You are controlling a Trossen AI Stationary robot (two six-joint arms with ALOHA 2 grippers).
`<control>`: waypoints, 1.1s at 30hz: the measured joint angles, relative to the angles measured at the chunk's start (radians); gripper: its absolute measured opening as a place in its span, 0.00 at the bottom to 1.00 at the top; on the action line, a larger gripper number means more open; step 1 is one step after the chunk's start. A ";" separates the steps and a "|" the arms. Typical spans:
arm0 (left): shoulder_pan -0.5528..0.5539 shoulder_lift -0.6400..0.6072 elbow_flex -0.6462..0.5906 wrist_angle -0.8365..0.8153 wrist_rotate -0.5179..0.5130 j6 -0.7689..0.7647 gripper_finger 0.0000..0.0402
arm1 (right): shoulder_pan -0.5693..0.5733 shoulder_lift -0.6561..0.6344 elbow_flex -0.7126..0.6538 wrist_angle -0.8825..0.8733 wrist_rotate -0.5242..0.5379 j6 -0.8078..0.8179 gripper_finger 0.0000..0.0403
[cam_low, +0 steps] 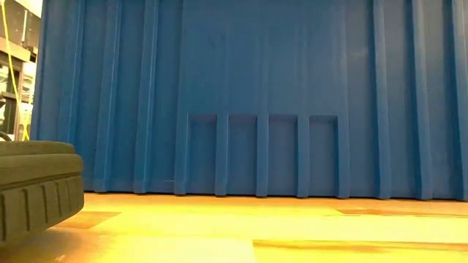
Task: Pick and place slides into bin
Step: Put the white slipper into the bin
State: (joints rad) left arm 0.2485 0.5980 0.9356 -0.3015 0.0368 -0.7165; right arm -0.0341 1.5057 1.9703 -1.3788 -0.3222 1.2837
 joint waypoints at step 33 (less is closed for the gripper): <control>0.000 0.000 0.000 -0.115 0.049 -0.076 0.33 | -0.385 0.455 -0.009 -0.035 -0.466 -0.549 0.00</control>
State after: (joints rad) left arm 0.2485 0.5980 0.9356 -0.4165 0.0861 -0.7921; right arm -0.4190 1.9602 1.9610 -1.4135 -0.7884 0.7351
